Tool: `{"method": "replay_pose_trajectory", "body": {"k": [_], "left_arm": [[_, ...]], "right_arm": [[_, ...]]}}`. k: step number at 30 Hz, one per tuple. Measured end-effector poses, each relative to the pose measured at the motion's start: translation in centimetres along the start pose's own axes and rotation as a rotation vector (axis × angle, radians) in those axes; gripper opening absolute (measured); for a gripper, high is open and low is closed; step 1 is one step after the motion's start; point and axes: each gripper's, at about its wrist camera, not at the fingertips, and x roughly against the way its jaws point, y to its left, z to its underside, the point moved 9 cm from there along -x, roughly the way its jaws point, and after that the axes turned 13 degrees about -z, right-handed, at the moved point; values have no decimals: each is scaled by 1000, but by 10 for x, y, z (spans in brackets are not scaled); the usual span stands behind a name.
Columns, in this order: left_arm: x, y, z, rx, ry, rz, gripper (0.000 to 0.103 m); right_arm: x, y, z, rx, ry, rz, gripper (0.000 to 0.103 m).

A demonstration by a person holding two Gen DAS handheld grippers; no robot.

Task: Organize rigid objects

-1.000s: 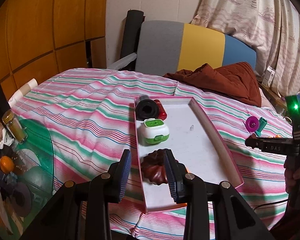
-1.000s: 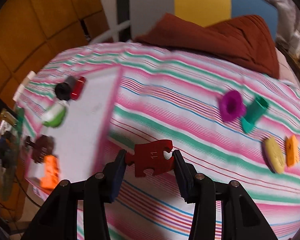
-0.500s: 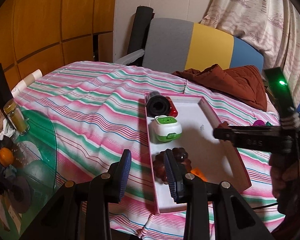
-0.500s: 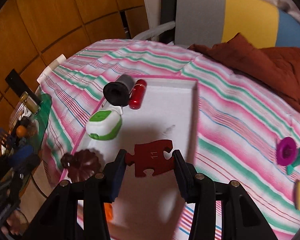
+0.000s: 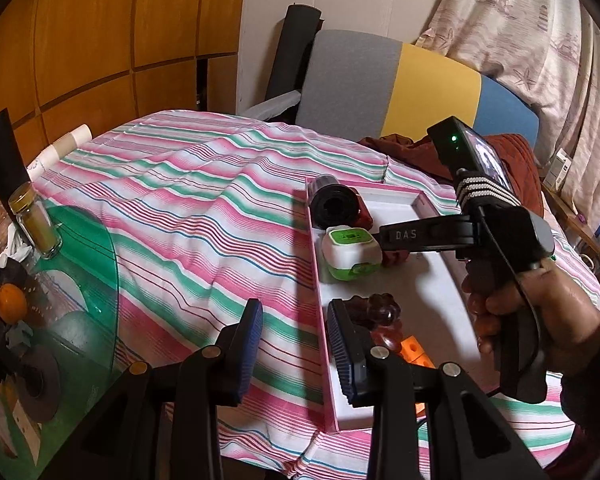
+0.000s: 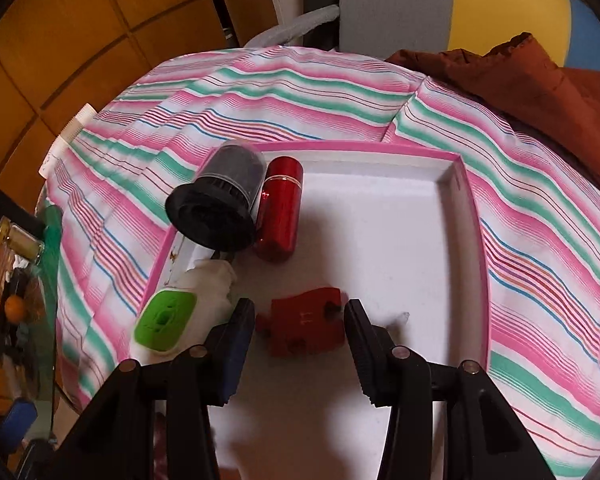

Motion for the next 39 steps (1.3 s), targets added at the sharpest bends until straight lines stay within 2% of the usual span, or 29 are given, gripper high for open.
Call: {"method": "replay_pose_trajectory", "body": {"k": [15, 25, 33, 39], "left_arm": [[14, -9, -5, -34, -32, 0, 33], [31, -23, -11, -79, -69, 4, 33], [46, -48, -17, -134, -104, 32, 33], [56, -78, -22, -185, -123, 76, 33]], "right_arm": [[50, 14, 20, 84, -120, 9, 51], [100, -5, 40, 72, -229, 28, 53], [154, -57, 54, 21, -311, 106, 59], [203, -132, 77, -59, -334, 237, 59]]}}
